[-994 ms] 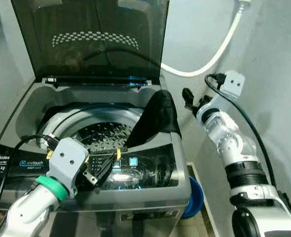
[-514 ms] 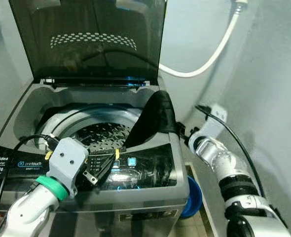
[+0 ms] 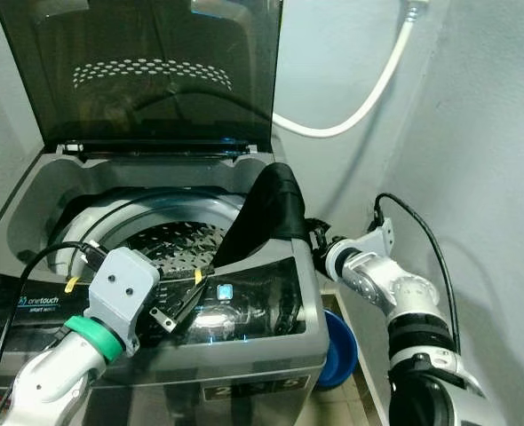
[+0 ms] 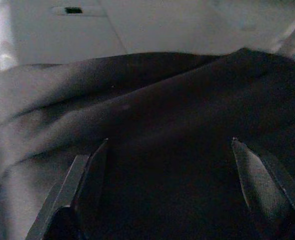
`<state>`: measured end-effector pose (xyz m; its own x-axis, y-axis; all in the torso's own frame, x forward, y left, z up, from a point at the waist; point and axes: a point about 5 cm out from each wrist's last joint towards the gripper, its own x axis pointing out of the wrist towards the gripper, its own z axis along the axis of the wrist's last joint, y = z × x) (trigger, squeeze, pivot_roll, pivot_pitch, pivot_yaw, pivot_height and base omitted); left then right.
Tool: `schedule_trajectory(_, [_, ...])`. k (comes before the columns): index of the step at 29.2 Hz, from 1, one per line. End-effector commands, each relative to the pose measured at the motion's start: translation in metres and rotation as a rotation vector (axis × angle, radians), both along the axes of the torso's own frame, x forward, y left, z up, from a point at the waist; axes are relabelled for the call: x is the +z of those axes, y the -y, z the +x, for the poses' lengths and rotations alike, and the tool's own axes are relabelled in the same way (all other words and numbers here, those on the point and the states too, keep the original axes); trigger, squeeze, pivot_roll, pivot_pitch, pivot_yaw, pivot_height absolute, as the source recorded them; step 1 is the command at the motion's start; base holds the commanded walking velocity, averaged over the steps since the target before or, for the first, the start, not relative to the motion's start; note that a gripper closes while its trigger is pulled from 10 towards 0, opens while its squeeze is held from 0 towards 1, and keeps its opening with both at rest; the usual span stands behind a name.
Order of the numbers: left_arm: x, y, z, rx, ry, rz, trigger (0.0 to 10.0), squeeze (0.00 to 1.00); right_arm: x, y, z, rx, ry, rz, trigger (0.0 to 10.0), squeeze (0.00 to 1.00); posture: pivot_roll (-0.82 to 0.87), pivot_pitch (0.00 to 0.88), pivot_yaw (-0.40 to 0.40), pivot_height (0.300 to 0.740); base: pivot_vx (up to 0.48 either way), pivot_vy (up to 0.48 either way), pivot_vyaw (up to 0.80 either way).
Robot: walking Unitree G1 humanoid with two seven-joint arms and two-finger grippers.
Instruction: Clothes washing
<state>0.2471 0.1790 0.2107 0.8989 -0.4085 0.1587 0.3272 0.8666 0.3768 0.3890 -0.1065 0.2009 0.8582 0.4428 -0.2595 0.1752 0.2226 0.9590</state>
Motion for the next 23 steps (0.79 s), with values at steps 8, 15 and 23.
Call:
schedule_trajectory(8, [-0.003,-0.001,-0.001,-0.003,-0.015,-0.001,10.0,0.00,0.076,-0.053,-0.015,0.253,0.201,0.114,10.0,0.00,0.12,0.044,0.001,0.740,0.000,0.000,0.00])
schedule_trajectory(15, [-0.003,-0.001,-0.001,-0.004,-0.011,0.000,10.0,0.00,0.156,-0.065,-0.038,0.353,0.452,0.319,10.0,0.00,0.12,0.033,-0.003,0.740,0.000,0.000,0.00])
schedule_trajectory(23, [-0.002,0.000,0.000,-0.010,-0.002,0.000,10.0,0.00,0.148,-0.015,-0.014,0.107,0.561,-0.019,10.0,0.00,0.11,0.023,-0.003,0.740,0.000,0.000,0.00])
